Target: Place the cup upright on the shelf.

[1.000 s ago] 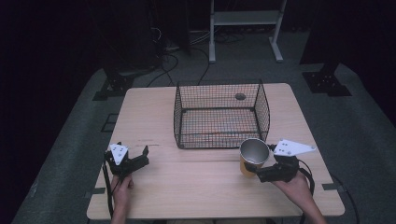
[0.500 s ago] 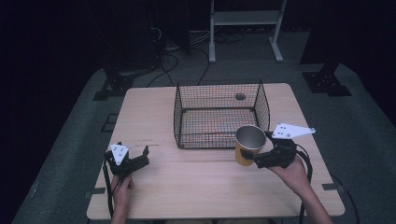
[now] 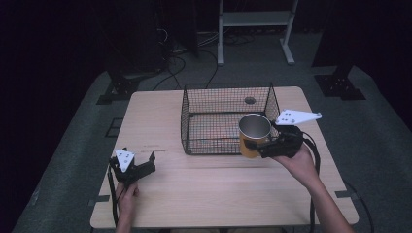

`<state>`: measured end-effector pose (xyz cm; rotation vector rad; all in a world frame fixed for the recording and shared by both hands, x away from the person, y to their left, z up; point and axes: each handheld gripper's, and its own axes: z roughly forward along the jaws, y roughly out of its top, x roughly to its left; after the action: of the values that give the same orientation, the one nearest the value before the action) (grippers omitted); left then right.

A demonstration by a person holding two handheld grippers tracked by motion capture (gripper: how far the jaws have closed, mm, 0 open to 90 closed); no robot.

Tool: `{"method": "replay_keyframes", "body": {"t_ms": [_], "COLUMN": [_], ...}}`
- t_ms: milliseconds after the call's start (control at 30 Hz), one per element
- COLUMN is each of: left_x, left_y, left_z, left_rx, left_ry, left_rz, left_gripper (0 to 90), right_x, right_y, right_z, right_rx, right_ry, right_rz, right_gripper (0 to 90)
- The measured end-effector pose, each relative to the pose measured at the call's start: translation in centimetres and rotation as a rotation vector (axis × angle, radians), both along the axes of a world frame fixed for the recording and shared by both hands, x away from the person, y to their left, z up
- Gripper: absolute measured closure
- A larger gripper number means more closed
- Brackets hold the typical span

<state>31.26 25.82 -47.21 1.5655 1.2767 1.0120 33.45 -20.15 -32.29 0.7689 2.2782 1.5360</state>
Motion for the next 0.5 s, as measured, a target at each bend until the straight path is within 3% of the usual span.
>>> {"method": "replay_keyframes", "body": {"t_ms": [200,467,500], "left_x": [0.0,0.0,0.0], "left_y": [0.0,-0.1,0.0], "left_z": [0.0,0.0,0.0], "left_rx": [0.002,0.005,0.003], "left_ry": [0.0,-0.002,0.0], "left_rz": [0.0,0.0,-0.001], "left_gripper": [0.0,0.0,0.0], "right_x": [1.6,4.1,5.1], "right_y": [1.0,2.5,3.0], "right_z": [2.0,3.1,3.2], "right_rx": [-0.028,-0.052,-0.057], "right_ry": [-0.03,-0.018,-0.009], "right_rz": [0.003,0.01,0.01], "right_gripper": [13.0,13.0,13.0]}}
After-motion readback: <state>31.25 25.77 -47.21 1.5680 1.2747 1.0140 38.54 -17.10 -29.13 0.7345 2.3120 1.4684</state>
